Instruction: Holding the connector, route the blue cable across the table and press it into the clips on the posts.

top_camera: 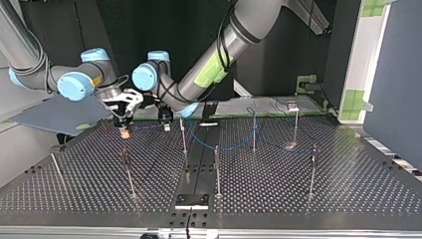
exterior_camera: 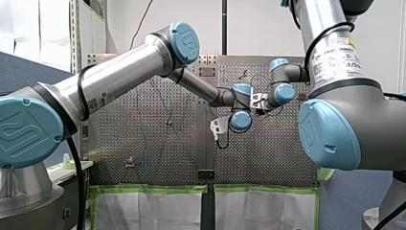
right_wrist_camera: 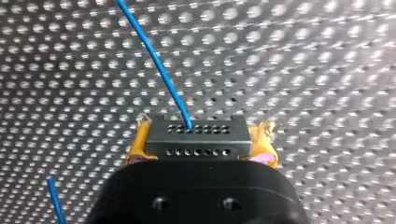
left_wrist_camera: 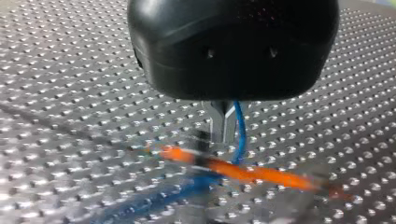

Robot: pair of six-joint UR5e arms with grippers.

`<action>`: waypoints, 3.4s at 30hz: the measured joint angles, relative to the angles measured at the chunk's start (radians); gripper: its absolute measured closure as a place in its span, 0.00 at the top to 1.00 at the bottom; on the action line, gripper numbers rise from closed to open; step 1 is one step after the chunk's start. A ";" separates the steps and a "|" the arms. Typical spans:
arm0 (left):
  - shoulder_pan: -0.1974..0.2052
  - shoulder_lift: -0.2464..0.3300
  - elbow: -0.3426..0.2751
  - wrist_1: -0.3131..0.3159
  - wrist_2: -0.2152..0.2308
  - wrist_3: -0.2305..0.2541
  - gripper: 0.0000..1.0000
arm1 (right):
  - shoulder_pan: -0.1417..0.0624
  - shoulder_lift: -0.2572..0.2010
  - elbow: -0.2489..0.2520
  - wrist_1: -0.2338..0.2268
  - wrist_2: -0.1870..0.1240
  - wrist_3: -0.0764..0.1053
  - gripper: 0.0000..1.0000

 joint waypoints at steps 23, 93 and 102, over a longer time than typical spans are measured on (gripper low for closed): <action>-0.029 0.201 -0.013 -0.085 -0.071 0.011 0.00 | -0.003 -0.141 -0.056 0.065 -0.055 0.062 0.00; 0.076 0.203 0.008 0.106 0.223 0.123 0.10 | -0.073 -0.197 -0.129 0.109 -0.122 0.082 0.00; 0.064 0.203 0.007 0.084 0.224 0.116 0.89 | -0.081 -0.194 -0.129 0.106 -0.124 0.081 0.00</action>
